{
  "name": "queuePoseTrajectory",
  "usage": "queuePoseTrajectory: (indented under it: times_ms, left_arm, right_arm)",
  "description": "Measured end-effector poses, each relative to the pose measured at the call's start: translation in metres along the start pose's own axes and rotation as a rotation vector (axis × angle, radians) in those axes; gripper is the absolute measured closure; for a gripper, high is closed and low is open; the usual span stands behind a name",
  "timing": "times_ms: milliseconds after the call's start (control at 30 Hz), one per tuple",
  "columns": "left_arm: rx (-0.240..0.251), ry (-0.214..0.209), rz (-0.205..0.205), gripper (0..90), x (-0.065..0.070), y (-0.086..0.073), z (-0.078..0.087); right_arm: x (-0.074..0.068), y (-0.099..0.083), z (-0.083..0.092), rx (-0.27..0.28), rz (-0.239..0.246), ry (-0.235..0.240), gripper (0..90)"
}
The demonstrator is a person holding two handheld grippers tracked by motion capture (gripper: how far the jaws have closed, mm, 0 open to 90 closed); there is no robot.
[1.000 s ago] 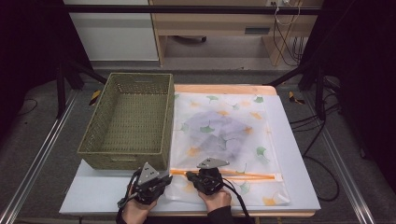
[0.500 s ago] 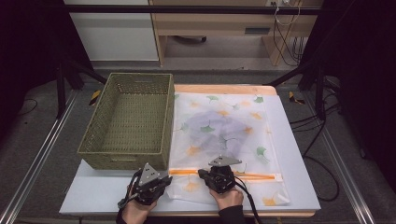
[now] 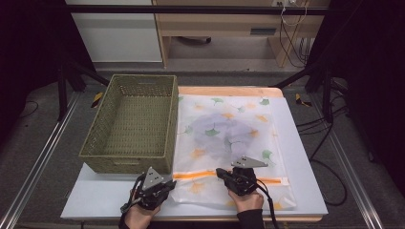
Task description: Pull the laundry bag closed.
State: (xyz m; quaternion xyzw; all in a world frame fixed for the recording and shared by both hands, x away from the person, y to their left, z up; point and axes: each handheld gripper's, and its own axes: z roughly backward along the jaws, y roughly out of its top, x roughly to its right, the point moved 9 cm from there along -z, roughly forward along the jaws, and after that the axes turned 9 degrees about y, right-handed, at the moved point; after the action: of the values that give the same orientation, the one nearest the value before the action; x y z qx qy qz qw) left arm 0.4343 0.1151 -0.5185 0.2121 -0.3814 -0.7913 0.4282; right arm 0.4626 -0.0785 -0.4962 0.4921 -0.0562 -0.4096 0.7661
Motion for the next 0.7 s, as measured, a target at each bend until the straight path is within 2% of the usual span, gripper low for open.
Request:
queuePoseTrajectory:
  times_ms: [333,433,700]
  left_arm:
    - [-0.005,-0.007,-0.007,87.7,0.002,-0.001,0.000]
    - [-0.003,-0.010,-0.010,87.8,0.004,-0.001,0.000]
    - [-0.004,-0.011,-0.009,87.8,0.004,-0.001,0.000]
  right_arm:
    - [0.015,-0.001,0.023,0.039,-0.001,-0.045,89.6]
    - [0.017,-0.001,0.027,0.045,-0.005,-0.042,89.7]
    - [0.023,-0.004,0.034,0.033,0.007,-0.084,89.7]
